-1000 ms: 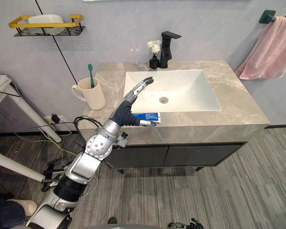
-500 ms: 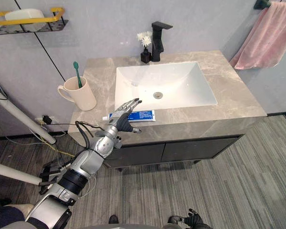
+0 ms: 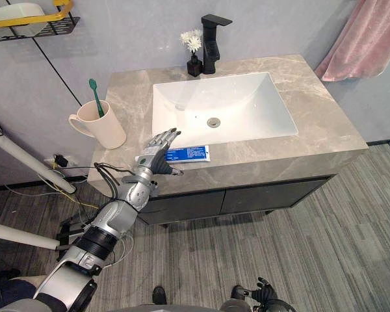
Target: Organize washtable
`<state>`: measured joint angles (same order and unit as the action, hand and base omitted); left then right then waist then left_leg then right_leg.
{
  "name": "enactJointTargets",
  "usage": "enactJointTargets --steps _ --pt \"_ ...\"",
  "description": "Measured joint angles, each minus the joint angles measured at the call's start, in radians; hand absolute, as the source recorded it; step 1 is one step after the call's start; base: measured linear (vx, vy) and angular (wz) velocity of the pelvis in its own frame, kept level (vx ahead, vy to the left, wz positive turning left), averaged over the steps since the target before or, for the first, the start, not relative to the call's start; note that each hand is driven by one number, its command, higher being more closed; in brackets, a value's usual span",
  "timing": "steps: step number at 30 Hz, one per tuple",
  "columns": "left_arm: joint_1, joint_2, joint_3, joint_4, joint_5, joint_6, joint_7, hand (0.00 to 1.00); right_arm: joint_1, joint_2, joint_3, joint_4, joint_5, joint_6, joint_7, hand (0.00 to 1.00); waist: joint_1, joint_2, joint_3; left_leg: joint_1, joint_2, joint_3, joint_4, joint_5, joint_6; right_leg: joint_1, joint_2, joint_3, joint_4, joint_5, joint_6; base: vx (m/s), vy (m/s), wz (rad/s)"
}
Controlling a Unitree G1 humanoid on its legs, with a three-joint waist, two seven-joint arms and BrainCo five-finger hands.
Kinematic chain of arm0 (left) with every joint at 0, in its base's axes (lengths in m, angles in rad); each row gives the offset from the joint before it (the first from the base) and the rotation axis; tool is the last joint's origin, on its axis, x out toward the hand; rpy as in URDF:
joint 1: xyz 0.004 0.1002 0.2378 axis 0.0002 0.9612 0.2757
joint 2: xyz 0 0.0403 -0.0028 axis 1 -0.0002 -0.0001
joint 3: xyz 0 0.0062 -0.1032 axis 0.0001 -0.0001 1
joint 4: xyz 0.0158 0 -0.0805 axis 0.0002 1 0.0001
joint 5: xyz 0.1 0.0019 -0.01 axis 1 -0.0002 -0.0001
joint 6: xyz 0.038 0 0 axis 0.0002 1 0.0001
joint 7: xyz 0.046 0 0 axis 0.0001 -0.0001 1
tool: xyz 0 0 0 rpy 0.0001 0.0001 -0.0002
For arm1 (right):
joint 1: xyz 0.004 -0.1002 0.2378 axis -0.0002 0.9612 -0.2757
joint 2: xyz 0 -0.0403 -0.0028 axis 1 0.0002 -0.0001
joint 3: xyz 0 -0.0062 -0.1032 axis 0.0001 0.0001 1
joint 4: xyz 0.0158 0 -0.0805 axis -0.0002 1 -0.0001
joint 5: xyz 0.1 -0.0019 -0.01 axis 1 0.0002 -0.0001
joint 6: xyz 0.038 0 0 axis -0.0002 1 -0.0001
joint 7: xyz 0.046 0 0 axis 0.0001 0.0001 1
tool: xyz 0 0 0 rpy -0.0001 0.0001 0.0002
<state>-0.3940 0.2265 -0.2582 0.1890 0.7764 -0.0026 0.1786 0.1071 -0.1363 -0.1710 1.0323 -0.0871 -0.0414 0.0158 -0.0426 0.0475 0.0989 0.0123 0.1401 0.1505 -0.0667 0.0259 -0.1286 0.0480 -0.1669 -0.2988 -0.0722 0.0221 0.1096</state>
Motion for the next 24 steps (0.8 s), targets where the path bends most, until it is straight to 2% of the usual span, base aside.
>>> enactJointTargets --steps 5,24 --pt "0.032 0.034 0.003 -0.040 0.000 -0.001 -0.002 0.00 0.001 -0.009 0.025 0.000 0.000 0.000 0.001 0.00 0.004 0.001 0.000 0.001 0.000 -0.001 0.001 0.000 0.000 0.001 0.000 0.000 0.002 0.000 0.000 0.00 0.000 0.00" --pt "0.067 0.071 0.032 -0.040 0.004 0.004 -0.007 0.00 0.010 -0.013 0.035 -0.008 0.000 -0.002 0.006 0.00 0.003 0.003 -0.001 0.003 0.001 0.017 0.008 -0.001 0.001 -0.018 -0.001 0.023 0.016 -0.001 0.000 0.00 0.000 -0.02"
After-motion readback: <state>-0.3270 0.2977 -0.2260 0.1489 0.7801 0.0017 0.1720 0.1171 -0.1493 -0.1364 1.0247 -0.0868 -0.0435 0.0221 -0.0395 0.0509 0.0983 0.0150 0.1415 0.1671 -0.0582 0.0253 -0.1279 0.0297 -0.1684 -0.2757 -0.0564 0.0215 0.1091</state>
